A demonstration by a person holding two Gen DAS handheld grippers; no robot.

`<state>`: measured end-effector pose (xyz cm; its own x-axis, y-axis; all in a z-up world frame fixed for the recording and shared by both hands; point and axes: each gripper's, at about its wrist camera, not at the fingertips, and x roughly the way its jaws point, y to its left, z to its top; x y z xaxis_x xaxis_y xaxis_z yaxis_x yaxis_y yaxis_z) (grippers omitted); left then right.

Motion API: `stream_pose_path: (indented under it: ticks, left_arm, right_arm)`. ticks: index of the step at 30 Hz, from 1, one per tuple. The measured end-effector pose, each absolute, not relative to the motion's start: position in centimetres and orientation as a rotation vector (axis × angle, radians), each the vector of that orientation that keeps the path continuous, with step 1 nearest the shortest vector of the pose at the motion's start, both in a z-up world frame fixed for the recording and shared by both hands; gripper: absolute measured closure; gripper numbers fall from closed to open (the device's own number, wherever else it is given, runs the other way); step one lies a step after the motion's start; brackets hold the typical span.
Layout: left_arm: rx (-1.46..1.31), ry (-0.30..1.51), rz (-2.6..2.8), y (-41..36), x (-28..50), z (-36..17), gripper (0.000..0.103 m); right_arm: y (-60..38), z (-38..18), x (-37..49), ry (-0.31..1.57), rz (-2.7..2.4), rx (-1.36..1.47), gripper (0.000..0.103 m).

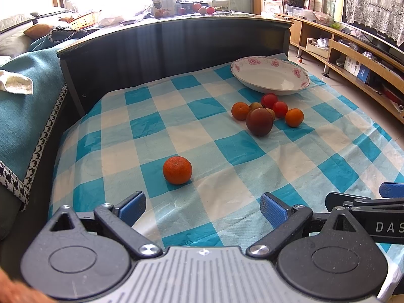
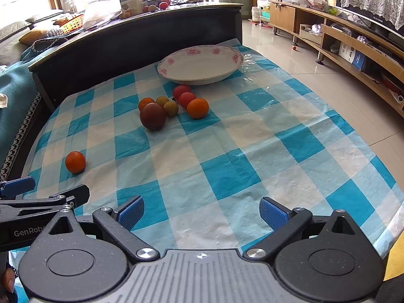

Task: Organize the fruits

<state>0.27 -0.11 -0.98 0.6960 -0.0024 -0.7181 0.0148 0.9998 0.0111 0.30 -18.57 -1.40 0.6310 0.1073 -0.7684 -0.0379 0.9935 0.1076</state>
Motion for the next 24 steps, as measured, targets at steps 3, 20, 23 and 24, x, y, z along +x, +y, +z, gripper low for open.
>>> stream_pose_path:
  ticks: [3,20,23,24]
  left_arm:
    - [0.019,0.799,-0.012,-0.1,0.3,-1.0,0.000]
    - [0.141,0.716,-0.054,-0.3,2.2,-1.9,0.000]
    - [0.139,0.735,-0.053,-0.1,3.2,-2.5,0.011]
    - [0.140,0.749,-0.055,-0.1,3.6,-2.8,0.020]
  right_arm:
    - [-18.6,-1.4,0.3,0.886,0.085,0.085,0.009]
    - [-17.7,-0.3,2.8,0.877,0.171,0.025,0.012]
    - [-17.7,-0.4,3.8,0.889,0.186,0.026,0.013]
    - [-17.7,-0.4,4.2,0.894,0.190,0.025,0.013]
